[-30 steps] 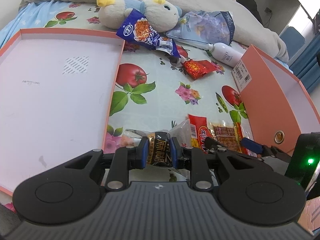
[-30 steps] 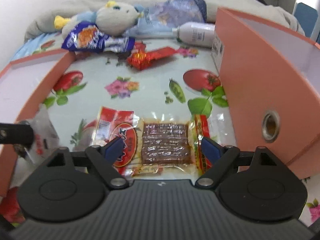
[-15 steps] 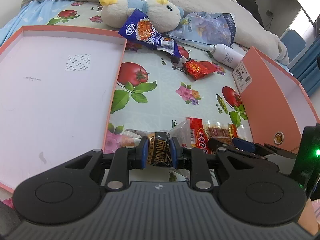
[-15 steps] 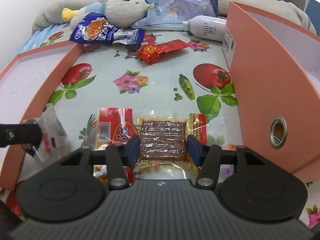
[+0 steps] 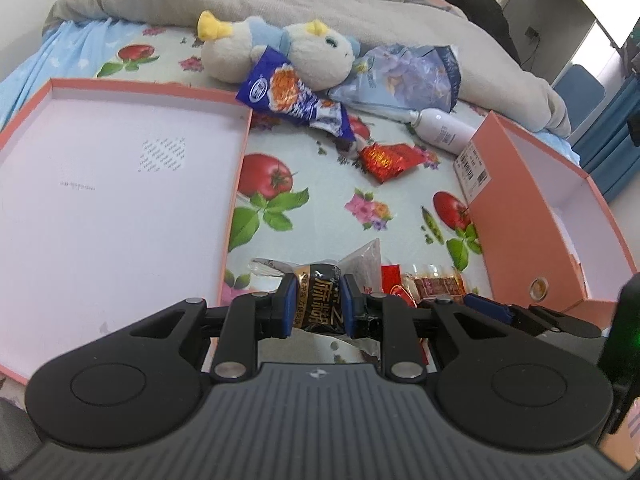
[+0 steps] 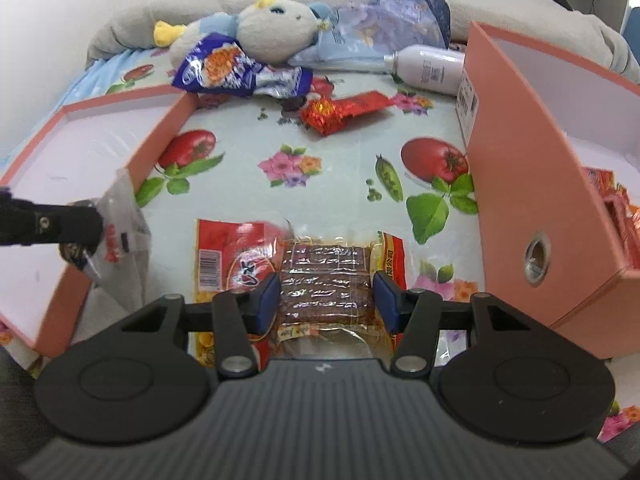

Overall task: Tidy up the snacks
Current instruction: 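Lift the jerky packet with the right gripper while the left lifts the dark snack, then carry both held snacks up and over the deeper pink box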

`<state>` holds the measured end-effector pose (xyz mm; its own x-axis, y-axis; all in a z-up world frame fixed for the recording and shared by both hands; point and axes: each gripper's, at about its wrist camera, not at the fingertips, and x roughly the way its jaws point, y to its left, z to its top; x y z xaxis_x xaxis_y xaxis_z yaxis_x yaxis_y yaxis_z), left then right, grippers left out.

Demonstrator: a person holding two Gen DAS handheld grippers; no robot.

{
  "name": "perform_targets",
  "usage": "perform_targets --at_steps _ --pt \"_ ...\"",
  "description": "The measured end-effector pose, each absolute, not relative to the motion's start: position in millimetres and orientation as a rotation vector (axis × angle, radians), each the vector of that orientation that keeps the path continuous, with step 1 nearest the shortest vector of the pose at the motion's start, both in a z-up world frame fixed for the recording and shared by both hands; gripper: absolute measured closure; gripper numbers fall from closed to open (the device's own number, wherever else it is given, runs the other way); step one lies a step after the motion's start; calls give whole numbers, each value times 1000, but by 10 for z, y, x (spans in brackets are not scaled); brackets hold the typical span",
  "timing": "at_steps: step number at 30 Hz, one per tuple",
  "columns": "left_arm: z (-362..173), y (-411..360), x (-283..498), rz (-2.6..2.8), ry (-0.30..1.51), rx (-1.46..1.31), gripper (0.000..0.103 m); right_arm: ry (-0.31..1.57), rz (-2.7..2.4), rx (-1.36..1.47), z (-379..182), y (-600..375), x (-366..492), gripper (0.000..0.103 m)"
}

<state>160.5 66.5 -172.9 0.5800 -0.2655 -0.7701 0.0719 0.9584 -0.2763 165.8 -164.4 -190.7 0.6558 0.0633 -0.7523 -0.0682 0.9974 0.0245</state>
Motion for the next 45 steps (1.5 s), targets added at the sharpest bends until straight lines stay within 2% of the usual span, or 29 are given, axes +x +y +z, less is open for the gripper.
perform_targets --at_steps 18,32,38,45 --pt "-1046 303 1816 -254 874 -169 76 743 99 89 -875 -2027 1630 49" --pt "-294 -462 1983 -295 785 -151 76 599 38 123 -159 -2715 1585 49" --pt "-264 -973 2100 -328 788 -129 76 572 -12 134 -101 -3121 1594 49" --pt "-480 -1525 2253 -366 846 -99 76 619 -83 152 -329 -3662 1640 49"
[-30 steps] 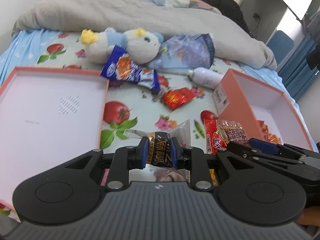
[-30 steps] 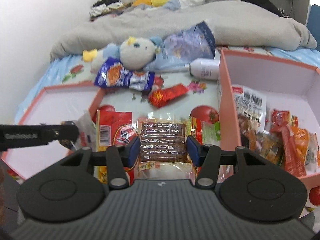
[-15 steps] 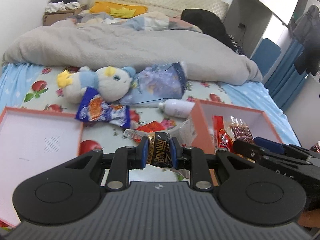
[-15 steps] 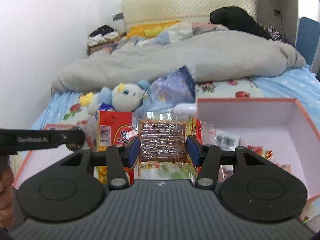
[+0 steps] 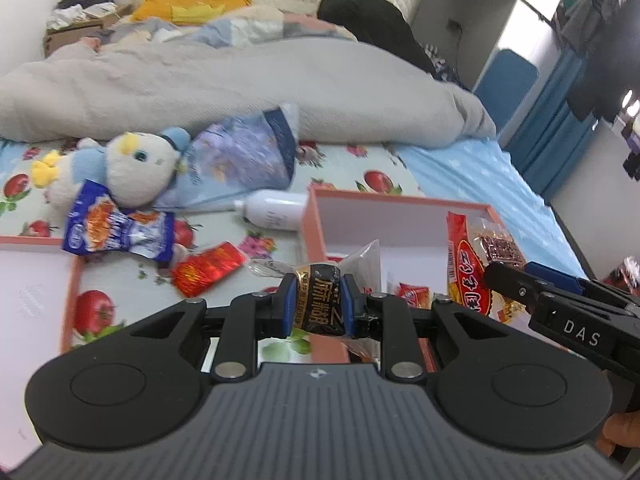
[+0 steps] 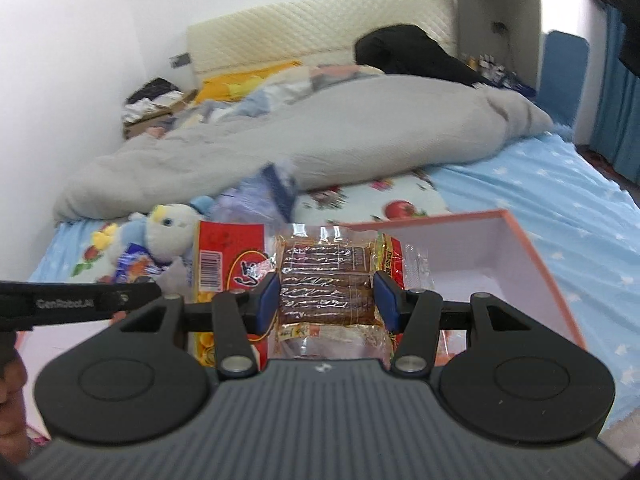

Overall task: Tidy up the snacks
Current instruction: 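Carry both held snacks up and over the deeper pink box, then lower both snacks into the deeper pink box and open both grippers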

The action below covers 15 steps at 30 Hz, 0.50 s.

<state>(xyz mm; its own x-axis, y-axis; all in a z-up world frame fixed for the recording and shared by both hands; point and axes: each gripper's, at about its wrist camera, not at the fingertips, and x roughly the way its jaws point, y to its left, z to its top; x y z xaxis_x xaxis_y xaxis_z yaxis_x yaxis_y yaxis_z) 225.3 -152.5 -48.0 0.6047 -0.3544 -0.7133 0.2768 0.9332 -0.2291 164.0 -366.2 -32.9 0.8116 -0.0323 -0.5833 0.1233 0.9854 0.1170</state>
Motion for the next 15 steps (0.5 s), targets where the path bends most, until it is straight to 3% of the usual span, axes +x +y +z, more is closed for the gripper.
perform_targets --at_steps 15 --pt "-1084 -2484 2762 -413 986 19 76 787 -184 168 -1172 -4421 1872 49"
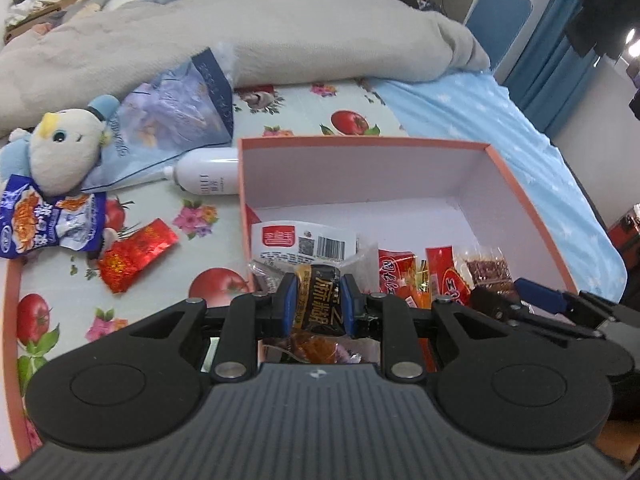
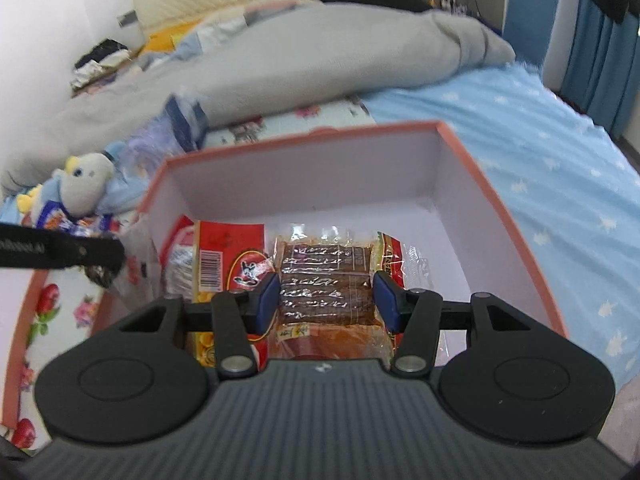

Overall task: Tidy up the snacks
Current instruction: 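Lower both snacks into the deeper pink box and open both grippers, then withdraw both grippers from the box back toward the remaining snacks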

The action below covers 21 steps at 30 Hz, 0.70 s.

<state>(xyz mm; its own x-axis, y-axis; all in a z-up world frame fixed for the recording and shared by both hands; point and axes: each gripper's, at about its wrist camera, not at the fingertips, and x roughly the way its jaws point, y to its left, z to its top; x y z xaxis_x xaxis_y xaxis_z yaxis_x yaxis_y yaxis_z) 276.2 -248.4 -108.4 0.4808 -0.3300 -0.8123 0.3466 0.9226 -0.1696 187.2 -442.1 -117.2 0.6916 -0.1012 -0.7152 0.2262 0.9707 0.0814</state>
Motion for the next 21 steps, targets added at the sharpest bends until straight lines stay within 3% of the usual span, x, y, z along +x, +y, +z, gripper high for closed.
perform_targets --at_steps 5,7,9,11,12,21 --pt "-1145 -2575 2822 -430 998 23 76 808 -213 191 -1263 -4515 1909 48" --pt "-1128 -2579 2821 -426 994 32 71 811 -223 190 -1252 -4508 1920 46" --pt "-1095 -2551 2819 -424 988 25 60 813 -227 202 -1231 -4518 1918 46" --pt "-1031 -2513 2801 -429 971 16 59 804 -225 225 -1188 -4523 1897 21" --pt "-998 -2492 2786 -431 963 15 59 793 -220 229 -1153 -4516 1875 19" --pt "-606 -2244 2550 -456 884 5 58 708 -221 232 -751 -4356 1659 19"
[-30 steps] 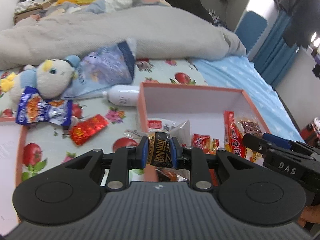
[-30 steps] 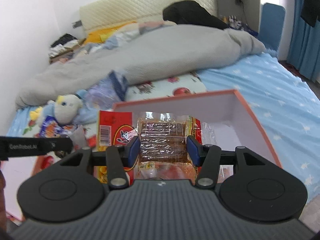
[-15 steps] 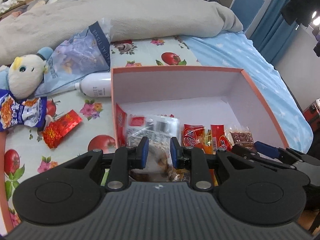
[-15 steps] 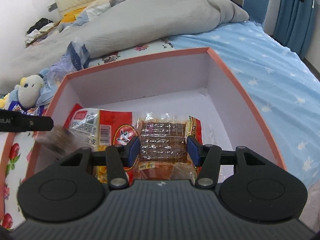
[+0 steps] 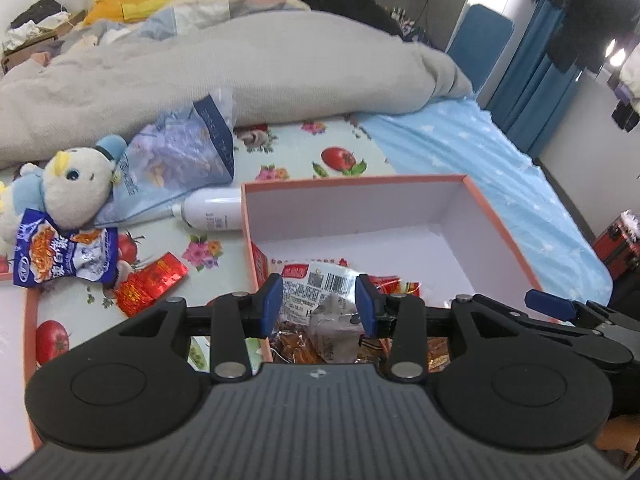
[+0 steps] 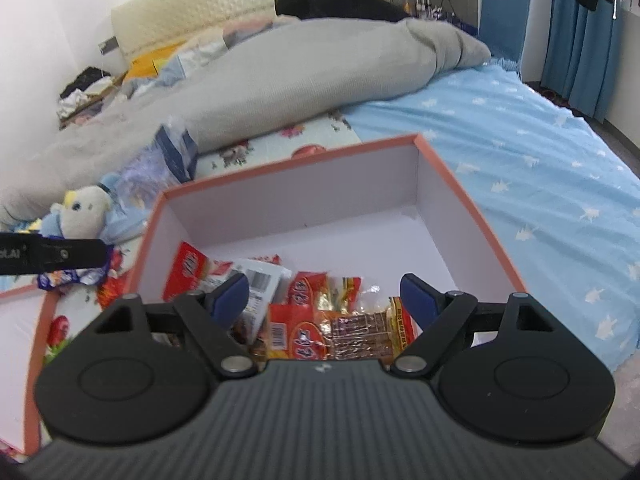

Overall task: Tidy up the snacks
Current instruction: 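Withdraw both grippers from the box back toward the remaining snacks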

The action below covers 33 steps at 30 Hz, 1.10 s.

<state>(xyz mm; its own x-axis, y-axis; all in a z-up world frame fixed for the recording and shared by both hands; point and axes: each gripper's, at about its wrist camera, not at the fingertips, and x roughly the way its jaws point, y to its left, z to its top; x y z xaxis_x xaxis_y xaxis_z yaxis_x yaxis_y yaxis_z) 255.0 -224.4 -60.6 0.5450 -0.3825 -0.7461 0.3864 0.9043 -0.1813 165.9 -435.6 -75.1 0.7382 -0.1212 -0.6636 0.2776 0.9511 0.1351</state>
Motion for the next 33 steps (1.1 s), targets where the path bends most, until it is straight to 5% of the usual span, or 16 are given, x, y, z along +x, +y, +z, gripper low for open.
perform_targets --at_steps 14,33 --pt "-11 -1610 1903 -468 736 -16 56 550 -203 207 -170 -3819 1125 19" --pt "44 -374 1268 -353 682 -91 56 515 -76 160 -178 -2838 925 19"
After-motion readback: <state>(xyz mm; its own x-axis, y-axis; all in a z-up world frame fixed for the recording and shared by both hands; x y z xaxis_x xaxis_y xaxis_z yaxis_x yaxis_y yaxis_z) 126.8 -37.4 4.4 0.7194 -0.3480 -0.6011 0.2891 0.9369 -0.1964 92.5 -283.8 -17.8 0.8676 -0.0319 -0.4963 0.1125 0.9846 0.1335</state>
